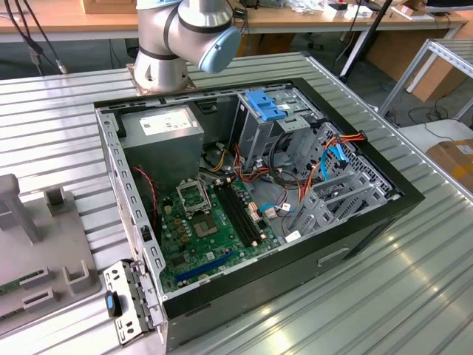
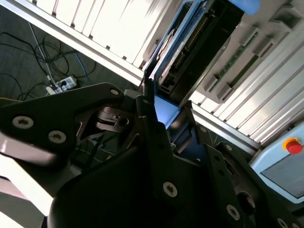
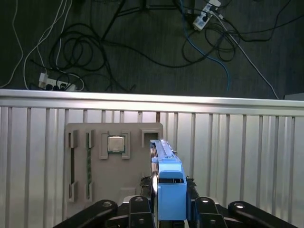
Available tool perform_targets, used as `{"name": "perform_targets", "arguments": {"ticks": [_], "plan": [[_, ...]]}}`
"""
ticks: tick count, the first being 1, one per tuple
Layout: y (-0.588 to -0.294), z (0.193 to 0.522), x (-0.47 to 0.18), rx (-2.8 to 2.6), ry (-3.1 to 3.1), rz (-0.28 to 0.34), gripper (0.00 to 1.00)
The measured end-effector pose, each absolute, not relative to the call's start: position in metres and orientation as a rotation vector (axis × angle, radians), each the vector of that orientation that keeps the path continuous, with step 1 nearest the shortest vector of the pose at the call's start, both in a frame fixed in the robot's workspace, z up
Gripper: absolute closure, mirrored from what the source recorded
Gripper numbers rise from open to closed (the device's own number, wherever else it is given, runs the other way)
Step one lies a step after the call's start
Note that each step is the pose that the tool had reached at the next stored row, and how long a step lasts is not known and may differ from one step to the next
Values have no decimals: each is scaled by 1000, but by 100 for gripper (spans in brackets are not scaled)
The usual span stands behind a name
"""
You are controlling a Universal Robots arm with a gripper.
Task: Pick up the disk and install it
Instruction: 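Pick up the disk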
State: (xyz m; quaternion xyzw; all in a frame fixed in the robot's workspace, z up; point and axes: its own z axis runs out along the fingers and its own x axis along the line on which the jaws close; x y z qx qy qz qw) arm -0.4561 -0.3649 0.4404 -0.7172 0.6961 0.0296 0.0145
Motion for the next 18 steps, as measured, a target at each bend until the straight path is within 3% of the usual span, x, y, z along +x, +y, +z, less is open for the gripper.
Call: {"name": "perform_targets", "arguments": {"ticks": [9, 18], "plan": [[-365, 472, -456, -2233, 2167, 92, 63], [-365, 482, -456, -2233, 2167, 92, 63]]}}
